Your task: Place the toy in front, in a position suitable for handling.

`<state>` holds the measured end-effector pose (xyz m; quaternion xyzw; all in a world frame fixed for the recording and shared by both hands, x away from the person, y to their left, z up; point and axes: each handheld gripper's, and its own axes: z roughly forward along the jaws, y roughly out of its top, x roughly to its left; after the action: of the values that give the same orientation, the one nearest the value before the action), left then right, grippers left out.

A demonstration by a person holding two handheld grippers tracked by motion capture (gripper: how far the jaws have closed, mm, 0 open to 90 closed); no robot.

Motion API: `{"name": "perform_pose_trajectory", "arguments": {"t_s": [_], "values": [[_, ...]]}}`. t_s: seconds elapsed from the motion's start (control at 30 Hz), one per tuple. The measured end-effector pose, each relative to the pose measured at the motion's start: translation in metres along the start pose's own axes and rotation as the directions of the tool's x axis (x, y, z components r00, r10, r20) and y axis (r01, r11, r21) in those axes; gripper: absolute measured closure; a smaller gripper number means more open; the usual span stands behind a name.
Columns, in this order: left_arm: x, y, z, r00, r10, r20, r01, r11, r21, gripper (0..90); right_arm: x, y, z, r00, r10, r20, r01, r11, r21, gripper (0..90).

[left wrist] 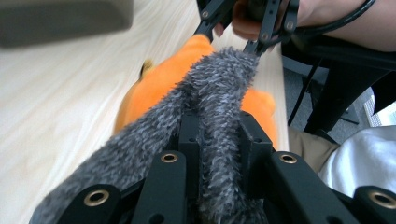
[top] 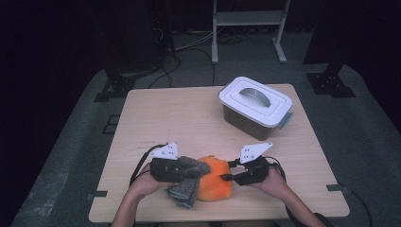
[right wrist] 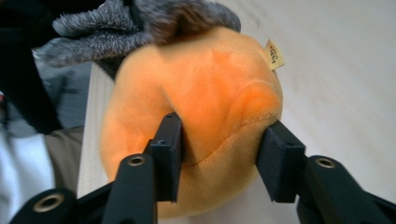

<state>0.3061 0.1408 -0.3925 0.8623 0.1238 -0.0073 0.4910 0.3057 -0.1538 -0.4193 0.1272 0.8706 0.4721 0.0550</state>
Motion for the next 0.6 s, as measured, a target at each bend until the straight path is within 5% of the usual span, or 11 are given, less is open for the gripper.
{"name": "perform_pose_trajectory", "arguments": {"t_s": [0.13,0.4,0.6], "values": [[-0.003,0.006,0.009,0.9994,0.034,-0.012,-0.033,0.999,0.03,74.7,0.01,0.005,-0.001,0.9954,-0.088,0.037,0.088,0.996,0.013,56.2],[0.01,-0.019,-0.001,0.9983,-0.053,-0.023,0.053,0.9983,0.026,74.9,0.002,-0.003,-0.004,0.9956,-0.091,0.021,0.09,0.996,0.023,56.2],[0.007,-0.01,-0.003,0.9992,-0.037,-0.014,0.037,0.9992,-0.017,75.0,0.008,0.002,-0.004,0.9868,-0.156,0.042,0.155,0.988,0.024,56.4]]}}
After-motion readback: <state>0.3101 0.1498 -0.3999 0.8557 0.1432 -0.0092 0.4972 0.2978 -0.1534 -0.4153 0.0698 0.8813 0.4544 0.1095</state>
